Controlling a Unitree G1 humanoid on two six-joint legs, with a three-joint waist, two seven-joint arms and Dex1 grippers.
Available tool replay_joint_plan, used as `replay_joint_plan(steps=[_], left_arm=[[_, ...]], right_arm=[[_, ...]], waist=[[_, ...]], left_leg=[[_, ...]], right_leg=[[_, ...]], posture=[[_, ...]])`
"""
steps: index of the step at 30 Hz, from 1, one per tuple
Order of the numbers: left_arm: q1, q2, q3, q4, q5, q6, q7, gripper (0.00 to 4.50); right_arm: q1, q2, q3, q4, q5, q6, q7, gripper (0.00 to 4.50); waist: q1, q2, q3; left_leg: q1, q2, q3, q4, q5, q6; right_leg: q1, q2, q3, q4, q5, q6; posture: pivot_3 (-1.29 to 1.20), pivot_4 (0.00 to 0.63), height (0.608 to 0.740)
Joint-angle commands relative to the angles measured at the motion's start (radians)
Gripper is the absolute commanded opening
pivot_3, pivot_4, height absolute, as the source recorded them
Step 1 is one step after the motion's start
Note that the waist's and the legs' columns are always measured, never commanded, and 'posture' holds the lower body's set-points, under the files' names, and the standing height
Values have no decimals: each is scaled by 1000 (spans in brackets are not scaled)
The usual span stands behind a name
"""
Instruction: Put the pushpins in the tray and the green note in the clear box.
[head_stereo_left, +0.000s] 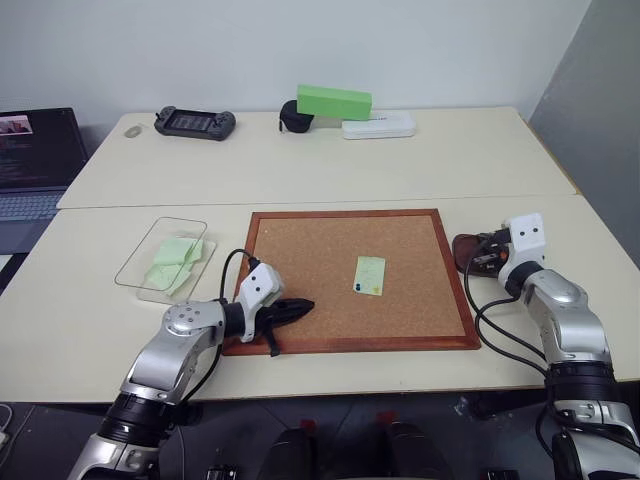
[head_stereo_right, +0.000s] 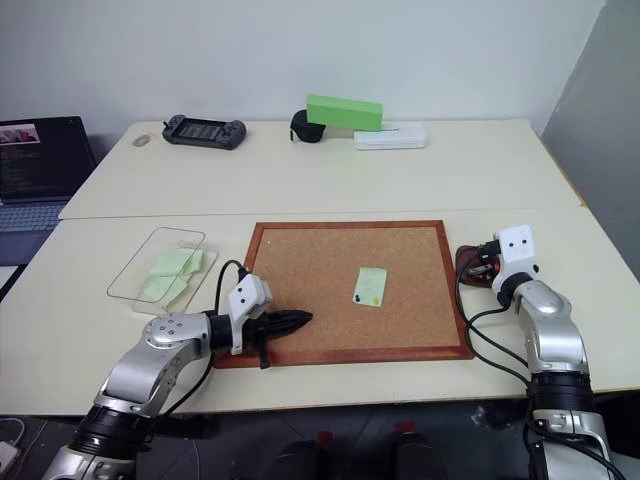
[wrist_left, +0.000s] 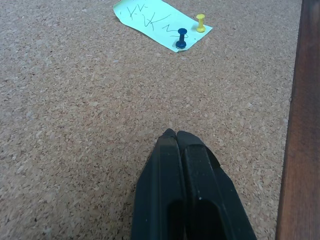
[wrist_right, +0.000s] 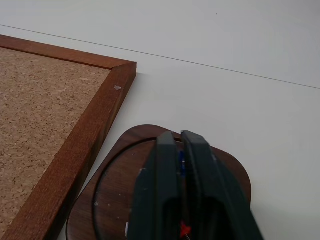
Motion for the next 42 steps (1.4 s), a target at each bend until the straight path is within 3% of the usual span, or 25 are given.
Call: replay_joint_plan(steps=[1,12,15,21,26,33,42], left_arm=[[22,15,-29,53,34,36,1,0],[23,11,-26,44,31,35,8,0],[26,10,-27,43,31,34,8,0],[24,7,-24,47,33,30,12,0],[20,6,-30,56,34,26,6,0],[21,11,-36,58,38,20,2,0],[32,23,-29,45,35,21,-1,0]], right_arm=[[-20,-10,0,-12,6,-5,9,1211],[-8,-31,-2,-37,-9,-29,15,3590],[12,-50,3,-81,-14,-71,36,3590],[102,-67,16,-253,113,-103,223,3590],[234,-107,149,-430,186,-82,426,3590],[229,-67,280,-378,134,-114,458,3590],[140,-4,329,-258,100,-158,461,3590]], waist=[[0,0,0],[0,0,0],[0,0,0],[0,0,0],[2,0,0],[2,-1,0],[2,-1,0]], left_leg=[[0,0,0,0,0,0],[0,0,0,0,0,0],[0,0,0,0,0,0],[0,0,0,0,0,0],[0,1,-1,0,0,0],[1,1,-1,1,1,1],[0,1,-1,0,1,1]], right_leg=[[0,0,0,0,0,0],[0,0,0,0,0,0],[0,0,0,0,0,0],[0,0,0,0,0,0],[1,0,-1,-1,0,0],[1,0,0,-1,0,1],[1,0,-1,-1,0,1]], posture=[[0,150,740],[0,150,740],[0,150,740],[0,150,740],[0,150,740],[0,150,740],[0,150,740]])
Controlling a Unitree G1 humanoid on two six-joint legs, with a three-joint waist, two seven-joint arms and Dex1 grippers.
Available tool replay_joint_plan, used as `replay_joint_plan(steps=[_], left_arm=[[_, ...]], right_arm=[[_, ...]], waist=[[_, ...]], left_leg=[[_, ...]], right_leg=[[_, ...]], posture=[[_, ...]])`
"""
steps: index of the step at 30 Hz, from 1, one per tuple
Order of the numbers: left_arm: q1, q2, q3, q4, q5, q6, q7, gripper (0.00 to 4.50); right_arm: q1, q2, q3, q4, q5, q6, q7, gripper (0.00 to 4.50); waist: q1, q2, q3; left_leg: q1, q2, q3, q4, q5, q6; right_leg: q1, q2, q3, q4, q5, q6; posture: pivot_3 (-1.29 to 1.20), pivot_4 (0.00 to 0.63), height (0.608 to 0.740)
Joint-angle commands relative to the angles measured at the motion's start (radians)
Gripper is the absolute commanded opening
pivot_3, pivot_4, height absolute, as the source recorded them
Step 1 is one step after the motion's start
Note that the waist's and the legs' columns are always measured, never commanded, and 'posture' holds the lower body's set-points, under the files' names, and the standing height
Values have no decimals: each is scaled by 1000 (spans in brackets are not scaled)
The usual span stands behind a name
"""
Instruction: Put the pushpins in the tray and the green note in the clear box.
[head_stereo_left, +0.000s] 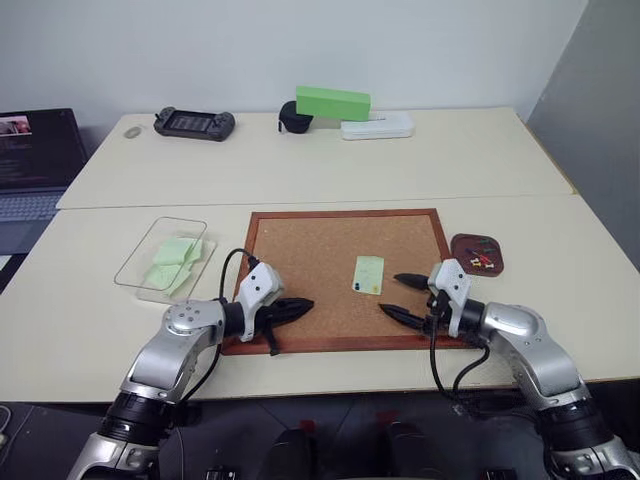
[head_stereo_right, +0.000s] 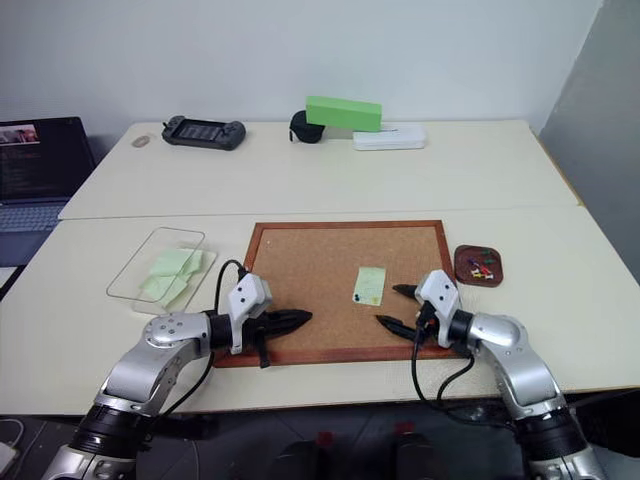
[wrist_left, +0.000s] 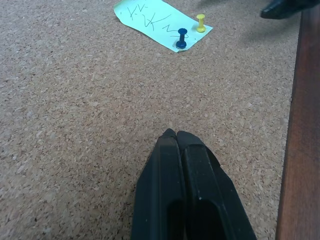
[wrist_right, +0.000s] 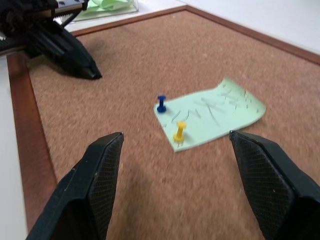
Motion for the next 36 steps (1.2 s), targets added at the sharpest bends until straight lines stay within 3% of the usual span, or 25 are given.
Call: replay_joint_plan(steps=[1,14,32,36], left_arm=[[39,22,-27,35,35,25,-1,0],[50,23,-27,20,35,30,3,0],[43,5,-24,14,32,34,24,0],[44,7,-26,11,33,36,22,0]], right_arm=[[-30,19,20,39,-22,-48,10,3590],[-96,88,65,171,-57,-101,20,3590],[-131,101,53,215,-49,-71,23,249],[-135,104,52,216,-48,-71,19,26]], waist=[[0,0,0],[-2,0,0],[-2,0,0],[-2,0,0]], left_leg=[[0,0,0,0,0,0],[0,0,0,-1,0,0],[0,0,0,-1,0,0],[0,0,0,-1,0,0]], right_leg=[[0,0,0,0,0,0],[-1,0,0,0,0,0],[-1,0,0,0,0,0],[0,0,0,0,0,0]], posture=[[0,150,740],[0,150,740],[0,150,740],[0,150,740]])
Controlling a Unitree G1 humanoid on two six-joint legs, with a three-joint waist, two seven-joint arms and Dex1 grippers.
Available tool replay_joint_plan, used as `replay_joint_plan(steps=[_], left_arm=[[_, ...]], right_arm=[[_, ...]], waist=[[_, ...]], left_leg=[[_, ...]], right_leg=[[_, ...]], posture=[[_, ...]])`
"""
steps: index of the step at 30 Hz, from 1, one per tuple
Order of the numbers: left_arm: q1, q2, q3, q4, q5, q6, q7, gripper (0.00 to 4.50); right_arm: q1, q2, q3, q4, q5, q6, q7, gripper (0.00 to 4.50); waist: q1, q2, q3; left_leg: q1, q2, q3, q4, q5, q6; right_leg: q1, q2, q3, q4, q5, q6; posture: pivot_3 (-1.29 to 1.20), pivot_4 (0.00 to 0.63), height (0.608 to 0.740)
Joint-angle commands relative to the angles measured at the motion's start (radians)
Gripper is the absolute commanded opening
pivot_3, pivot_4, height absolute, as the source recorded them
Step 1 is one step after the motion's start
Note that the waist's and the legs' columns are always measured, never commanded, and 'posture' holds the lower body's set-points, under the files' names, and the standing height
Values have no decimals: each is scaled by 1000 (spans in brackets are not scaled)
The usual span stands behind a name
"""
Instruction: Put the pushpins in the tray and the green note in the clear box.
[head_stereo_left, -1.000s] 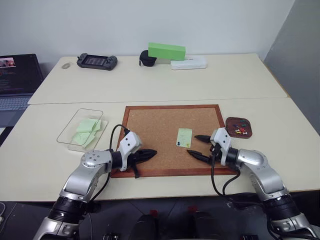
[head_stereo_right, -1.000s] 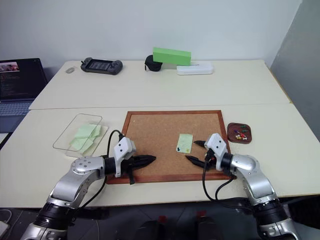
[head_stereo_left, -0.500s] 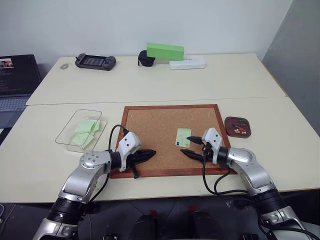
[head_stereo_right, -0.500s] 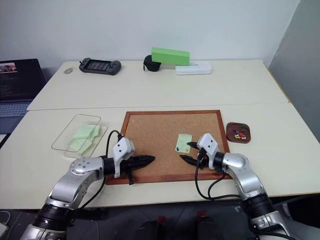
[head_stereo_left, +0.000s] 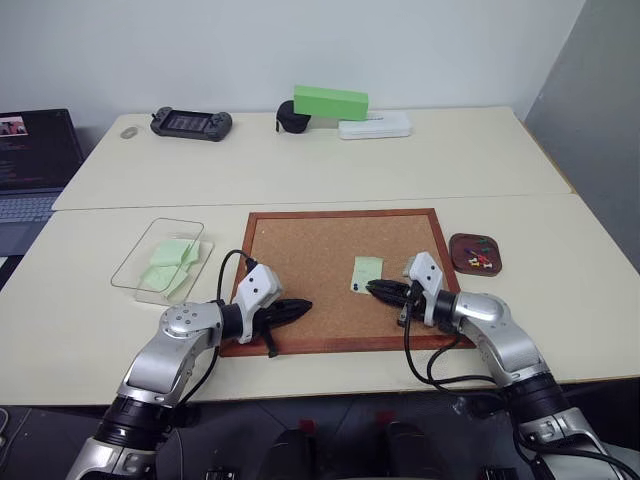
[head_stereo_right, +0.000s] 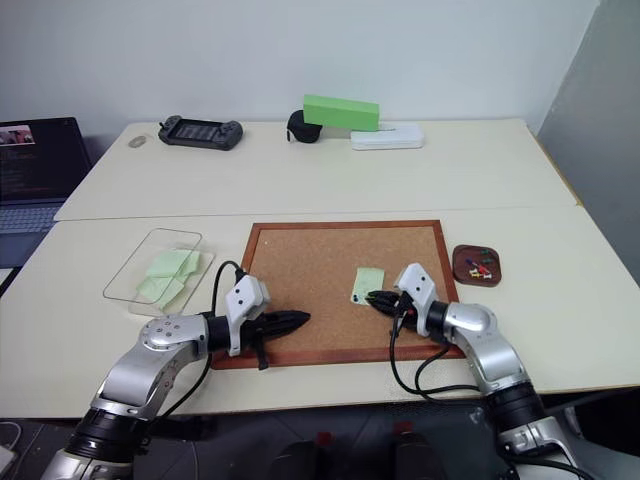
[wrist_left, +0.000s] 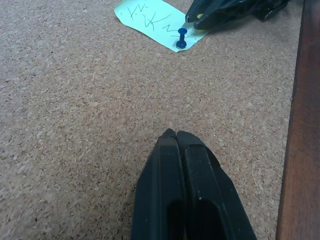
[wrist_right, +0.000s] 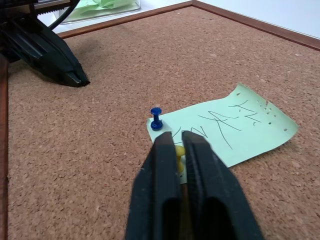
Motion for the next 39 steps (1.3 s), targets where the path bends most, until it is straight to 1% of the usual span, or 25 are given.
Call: replay_joint_plan(steps=[1,12,33,37,39], left_arm=[[25,6,-34,31,34,36,10,0],[27,6,-38,29,31,51,14,0],[22,8,-48,34,30,49,4,0],[21,7,-51,37,32,45,2,0],[21,7,-52,39,32,44,1,0]], right_arm=[[-15,8,-13,-13,5,2,-1,26],[-16,17,-65,-127,99,96,2,26],[-3,-11,-79,-176,88,97,-27,26],[5,-10,-92,-198,88,101,-49,26],[6,-12,-122,-208,89,101,-83,26]], waist=[[0,0,0],[0,0,0],[0,0,0],[0,0,0],[0,0,0]], left_leg=[[0,0,0,0,0,0],[-1,0,0,0,0,0],[-1,0,0,0,0,0],[-1,0,0,0,0,0],[-1,0,0,0,0,0]], right_leg=[[0,0,0,0,0,0],[0,0,0,0,0,0],[0,0,0,0,0,0],[0,0,0,0,0,0],[0,0,0,0,0,0]], posture=[[0,150,740],[0,150,740],[0,150,740],[0,150,740],[0,150,740]])
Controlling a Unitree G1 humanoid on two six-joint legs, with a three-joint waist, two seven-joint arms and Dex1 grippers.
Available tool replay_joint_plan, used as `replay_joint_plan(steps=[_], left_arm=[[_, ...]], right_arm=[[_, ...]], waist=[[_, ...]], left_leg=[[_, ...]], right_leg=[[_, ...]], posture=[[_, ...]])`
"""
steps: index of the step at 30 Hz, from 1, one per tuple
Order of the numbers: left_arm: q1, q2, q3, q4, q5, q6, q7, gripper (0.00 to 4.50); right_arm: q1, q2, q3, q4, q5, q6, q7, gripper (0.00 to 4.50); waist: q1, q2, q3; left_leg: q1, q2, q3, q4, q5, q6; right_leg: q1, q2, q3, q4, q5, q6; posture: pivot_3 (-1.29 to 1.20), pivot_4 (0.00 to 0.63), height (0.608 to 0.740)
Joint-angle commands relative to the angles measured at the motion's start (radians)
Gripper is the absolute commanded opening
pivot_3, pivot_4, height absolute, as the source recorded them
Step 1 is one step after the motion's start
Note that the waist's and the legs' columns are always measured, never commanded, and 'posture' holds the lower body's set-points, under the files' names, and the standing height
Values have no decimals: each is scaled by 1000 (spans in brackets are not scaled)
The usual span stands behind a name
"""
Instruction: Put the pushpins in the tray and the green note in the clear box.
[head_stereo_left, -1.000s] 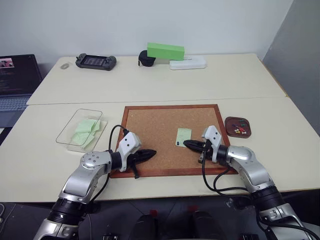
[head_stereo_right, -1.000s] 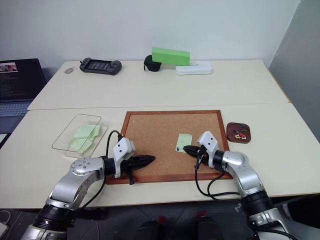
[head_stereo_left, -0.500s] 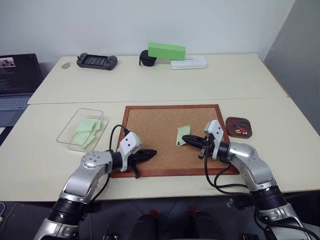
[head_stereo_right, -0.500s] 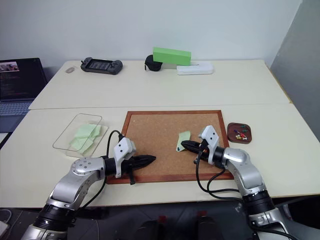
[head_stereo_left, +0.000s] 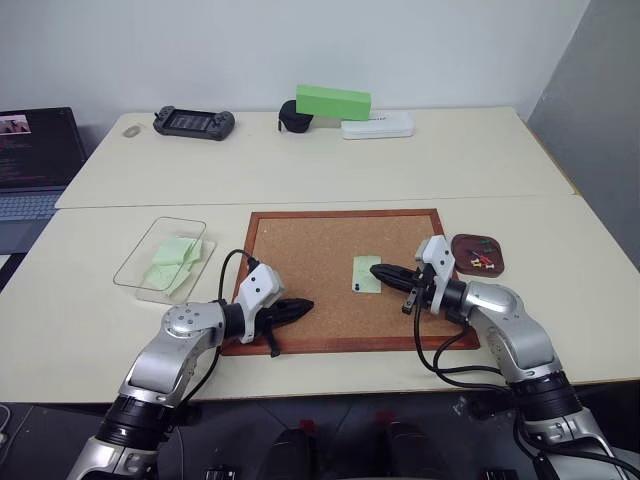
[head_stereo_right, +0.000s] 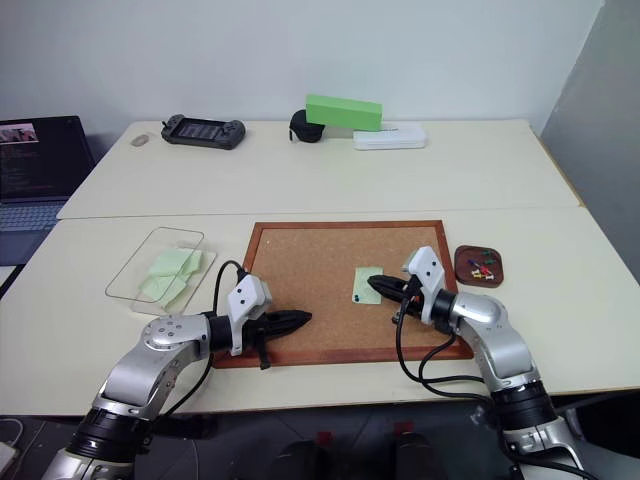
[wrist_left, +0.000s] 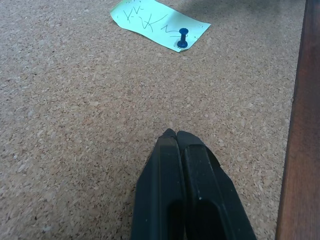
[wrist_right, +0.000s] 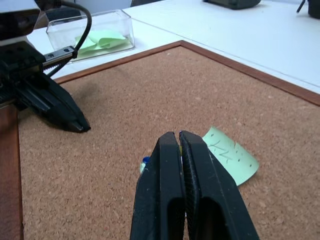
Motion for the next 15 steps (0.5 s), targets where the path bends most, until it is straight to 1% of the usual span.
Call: replay_joint_plan(steps=[1,6,10,15], left_arm=[[24,8,-41,46,32,35,-7,0],[29,11,-42,42,31,35,-8,0],[21,6,-44,47,30,35,-9,0],[-4,-4,-50,60,30,37,-12,0]], right_arm=[[-2,-6,-87,-62,8,-4,-79,26],[1,-30,-212,-33,-44,-15,-256,26],[-2,-87,-276,71,-141,-62,-378,26],[-15,-92,-284,134,-156,-79,-399,26]], waist=[[0,0,0],[1,0,0],[2,0,0],[1,0,0]], left_leg=[[0,0,0,0,0,0],[0,0,0,0,0,0],[0,0,0,0,0,0],[0,-1,2,0,0,0]], right_leg=[[0,0,0,0,0,0],[0,0,0,0,0,0],[0,0,0,0,0,0],[0,0,1,0,0,0]], posture=[[0,150,740],[0,150,740],[0,150,740],[0,150,740]])
